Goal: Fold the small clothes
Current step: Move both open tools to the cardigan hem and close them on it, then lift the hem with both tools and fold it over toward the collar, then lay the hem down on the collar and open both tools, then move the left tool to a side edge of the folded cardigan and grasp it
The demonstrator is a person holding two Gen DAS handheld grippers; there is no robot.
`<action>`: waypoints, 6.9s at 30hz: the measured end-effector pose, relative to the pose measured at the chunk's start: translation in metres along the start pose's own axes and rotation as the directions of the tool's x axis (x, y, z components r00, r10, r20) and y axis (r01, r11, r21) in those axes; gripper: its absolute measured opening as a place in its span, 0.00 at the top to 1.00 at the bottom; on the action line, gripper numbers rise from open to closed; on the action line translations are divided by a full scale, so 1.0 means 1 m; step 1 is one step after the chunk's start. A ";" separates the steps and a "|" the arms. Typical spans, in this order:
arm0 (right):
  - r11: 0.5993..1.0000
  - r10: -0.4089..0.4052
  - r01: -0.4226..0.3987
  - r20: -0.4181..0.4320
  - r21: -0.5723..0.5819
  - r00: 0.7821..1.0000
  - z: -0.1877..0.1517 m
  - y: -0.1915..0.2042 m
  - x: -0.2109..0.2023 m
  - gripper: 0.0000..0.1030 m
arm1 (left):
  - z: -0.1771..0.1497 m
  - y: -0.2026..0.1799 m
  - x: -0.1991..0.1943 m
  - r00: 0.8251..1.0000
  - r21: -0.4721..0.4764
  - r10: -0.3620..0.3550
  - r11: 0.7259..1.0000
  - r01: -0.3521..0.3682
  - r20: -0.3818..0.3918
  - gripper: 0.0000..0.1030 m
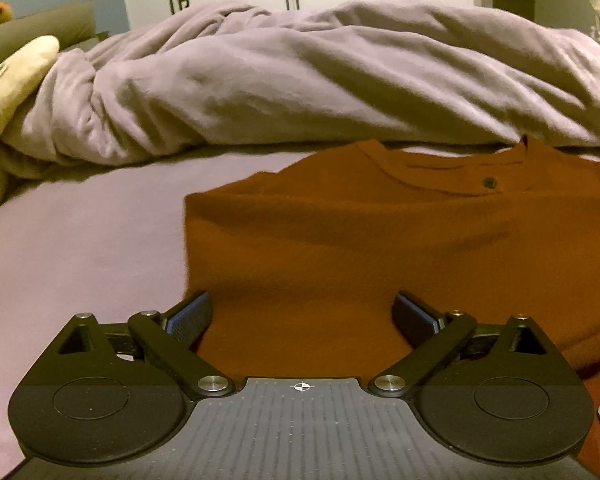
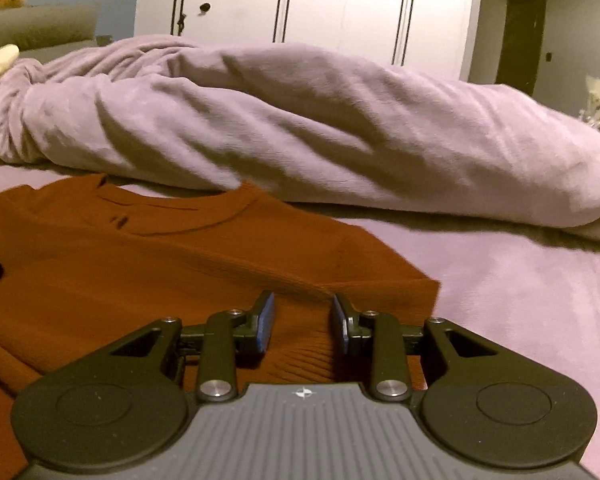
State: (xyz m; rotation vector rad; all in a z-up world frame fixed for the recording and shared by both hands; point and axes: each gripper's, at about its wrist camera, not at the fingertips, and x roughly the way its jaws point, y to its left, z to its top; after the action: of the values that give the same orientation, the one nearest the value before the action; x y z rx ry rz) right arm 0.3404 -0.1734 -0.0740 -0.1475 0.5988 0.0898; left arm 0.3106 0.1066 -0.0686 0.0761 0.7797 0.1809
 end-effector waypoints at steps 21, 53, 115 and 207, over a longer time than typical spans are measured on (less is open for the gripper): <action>0.934 0.074 0.021 -0.250 0.357 0.965 -0.137 -0.037 -0.239 0.36 | -0.134 0.058 -0.174 0.971 -0.258 -0.068 0.966 0.007 -0.230 0.01; 0.794 0.350 -0.144 -0.251 0.591 0.902 -0.179 -0.041 -0.259 0.83 | -0.163 0.072 -0.201 0.937 -0.432 -0.219 0.898 0.085 -0.271 0.74; 0.853 0.271 -0.174 -0.133 0.492 0.953 0.094 -0.070 0.019 0.95 | 0.138 0.085 0.034 0.939 -0.502 -0.322 0.836 0.221 -0.122 0.91; 0.897 0.269 -0.145 -0.257 0.417 0.928 -0.003 -0.050 -0.057 0.81 | 0.007 0.102 -0.014 0.939 -0.577 -0.183 0.817 -0.021 -0.292 0.42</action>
State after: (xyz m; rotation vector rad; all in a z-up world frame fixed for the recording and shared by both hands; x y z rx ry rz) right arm 0.2979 -0.2251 -0.0385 0.3018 0.9342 0.1560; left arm 0.2922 0.2039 -0.0396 -0.5813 1.0396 0.3477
